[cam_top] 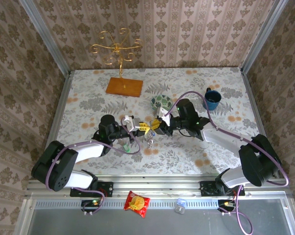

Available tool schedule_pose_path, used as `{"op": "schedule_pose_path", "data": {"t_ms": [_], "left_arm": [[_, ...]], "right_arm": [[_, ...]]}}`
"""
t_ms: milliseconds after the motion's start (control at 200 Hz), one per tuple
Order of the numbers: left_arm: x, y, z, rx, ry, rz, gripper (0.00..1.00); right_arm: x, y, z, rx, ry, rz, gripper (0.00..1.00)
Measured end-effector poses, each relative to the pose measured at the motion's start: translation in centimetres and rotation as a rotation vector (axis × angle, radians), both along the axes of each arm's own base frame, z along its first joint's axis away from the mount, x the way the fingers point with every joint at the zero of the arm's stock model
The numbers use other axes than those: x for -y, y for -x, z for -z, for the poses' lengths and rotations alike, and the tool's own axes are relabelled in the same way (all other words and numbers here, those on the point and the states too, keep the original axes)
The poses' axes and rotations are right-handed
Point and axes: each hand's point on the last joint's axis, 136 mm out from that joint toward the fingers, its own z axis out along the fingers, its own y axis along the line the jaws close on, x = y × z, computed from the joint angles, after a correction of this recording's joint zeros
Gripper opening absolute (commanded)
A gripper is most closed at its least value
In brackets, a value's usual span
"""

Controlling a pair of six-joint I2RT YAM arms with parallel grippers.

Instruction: Put the keys on the keyring

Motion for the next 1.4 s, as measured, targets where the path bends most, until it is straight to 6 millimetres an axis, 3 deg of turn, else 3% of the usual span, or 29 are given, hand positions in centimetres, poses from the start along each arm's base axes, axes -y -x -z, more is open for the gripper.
{"op": "schedule_pose_path", "data": {"t_ms": [155, 295, 375, 505, 645, 925, 1095, 1150, 1240, 1400], "left_arm": [[0.0, -0.1, 0.1, -0.004, 0.001, -0.001, 0.0], [-0.1, -0.2, 0.1, -0.014, 0.002, -0.008, 0.0], [-0.2, -0.3, 0.1, -0.018, 0.002, -0.009, 0.0], [-0.2, -0.3, 0.2, -0.019, -0.001, -0.013, 0.17], [-0.3, -0.3, 1.0, -0.028, -0.039, -0.025, 0.18], [-0.5, -0.2, 1.6, -0.011, -0.131, -0.023, 0.16], [-0.4, 0.2, 2.3, -0.023, -0.168, -0.002, 0.0], [-0.4, 0.3, 2.4, -0.026, -0.179, 0.002, 0.0], [-0.5, 0.3, 2.4, -0.023, -0.186, 0.004, 0.0], [-0.5, 0.4, 2.3, -0.02, -0.19, 0.005, 0.0]], "right_arm": [[-0.3, 0.0, -0.2, -0.002, -0.005, -0.013, 0.15], [-0.5, 0.0, 0.0, -0.001, -0.002, -0.034, 0.0], [-0.5, 0.1, 0.0, 0.001, 0.006, -0.042, 0.0], [-0.5, 0.2, 0.0, 0.009, 0.028, -0.058, 0.0], [-0.4, 0.4, 0.2, 0.007, 0.075, -0.087, 0.0], [-0.8, 0.9, 0.3, 0.042, 0.202, -0.155, 0.0], [-1.1, 1.0, 0.6, 0.08, 0.281, -0.179, 0.0], [-1.1, 1.2, 0.6, 0.083, 0.292, -0.186, 0.0], [-1.1, 1.1, 0.7, 0.08, 0.293, -0.181, 0.28], [-0.4, 0.7, 0.5, 0.059, 0.242, -0.114, 0.39]]}}
